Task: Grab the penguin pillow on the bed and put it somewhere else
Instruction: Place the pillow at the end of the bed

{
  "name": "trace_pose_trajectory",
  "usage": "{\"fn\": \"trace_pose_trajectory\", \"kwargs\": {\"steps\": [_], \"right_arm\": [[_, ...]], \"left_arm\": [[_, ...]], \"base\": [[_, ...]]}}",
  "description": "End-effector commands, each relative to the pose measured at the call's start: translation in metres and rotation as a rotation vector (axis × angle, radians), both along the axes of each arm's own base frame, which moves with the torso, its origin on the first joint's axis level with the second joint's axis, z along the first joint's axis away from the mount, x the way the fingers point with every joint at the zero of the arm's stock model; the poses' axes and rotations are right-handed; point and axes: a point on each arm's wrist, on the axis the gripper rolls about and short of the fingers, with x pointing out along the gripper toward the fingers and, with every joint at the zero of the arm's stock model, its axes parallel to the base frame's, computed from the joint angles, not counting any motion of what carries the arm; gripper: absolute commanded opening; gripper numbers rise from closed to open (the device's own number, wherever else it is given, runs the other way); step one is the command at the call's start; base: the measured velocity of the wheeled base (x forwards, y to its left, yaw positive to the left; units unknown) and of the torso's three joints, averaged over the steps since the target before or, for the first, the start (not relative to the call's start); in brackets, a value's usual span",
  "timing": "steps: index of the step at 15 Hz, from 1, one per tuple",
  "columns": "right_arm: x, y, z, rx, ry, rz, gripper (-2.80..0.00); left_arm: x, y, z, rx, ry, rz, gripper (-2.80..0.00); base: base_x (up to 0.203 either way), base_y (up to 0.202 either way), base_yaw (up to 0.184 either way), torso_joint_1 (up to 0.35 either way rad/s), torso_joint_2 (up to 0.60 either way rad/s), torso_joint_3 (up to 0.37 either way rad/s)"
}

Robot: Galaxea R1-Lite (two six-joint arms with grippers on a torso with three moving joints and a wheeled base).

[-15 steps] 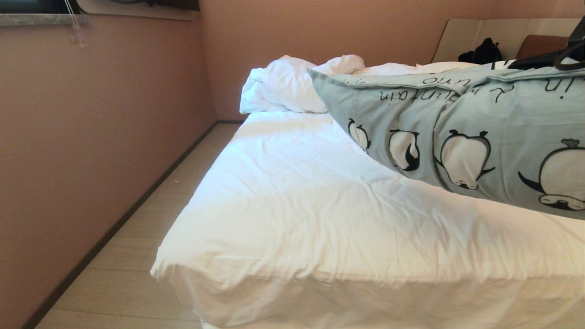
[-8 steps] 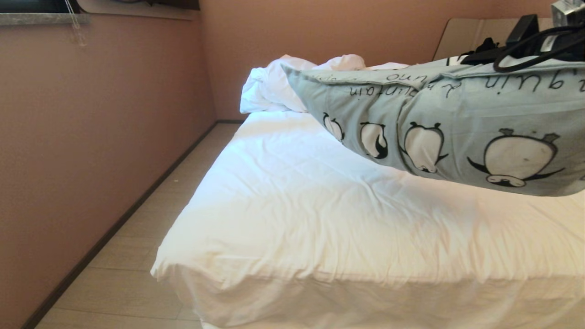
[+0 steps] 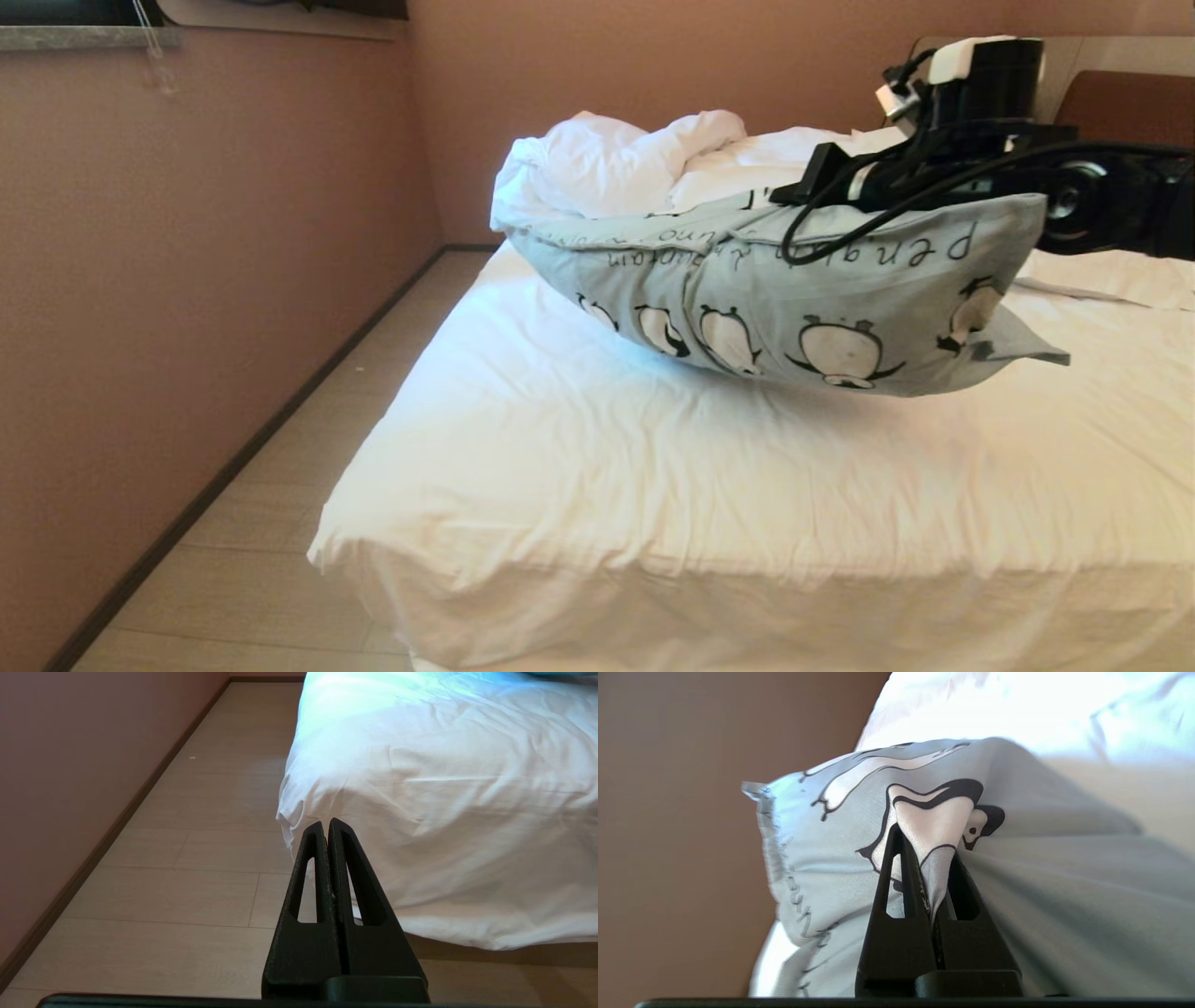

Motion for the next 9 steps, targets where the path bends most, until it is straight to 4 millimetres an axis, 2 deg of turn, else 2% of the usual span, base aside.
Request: {"fn": "trace_pose_trajectory", "kwargs": {"steps": [1, 7, 9], "right_arm": [[0.022, 0.025, -0.011, -0.194, -0.235, -0.284, -2.8], [0.008, 0.053, 0.01, -0.238, -0.444, -0.496, -2.8], [0.008, 0.063, 0.01, -0.284, -0.532, -0.561, -2.8]], "left_arm": [[0.0, 0.0, 0.0, 0.0, 0.001, 0.0, -2.8], [0.0, 0.0, 0.0, 0.0, 0.001, 0.0, -2.8], [0.0, 0.0, 0.0, 0.0, 0.001, 0.0, -2.8]], "base": [[0.0, 0.0, 0.0, 0.0, 0.0, 0.0], [0.0, 0.0, 0.0, 0.0, 0.0, 0.0], [0.0, 0.0, 0.0, 0.0, 0.0, 0.0]]}}
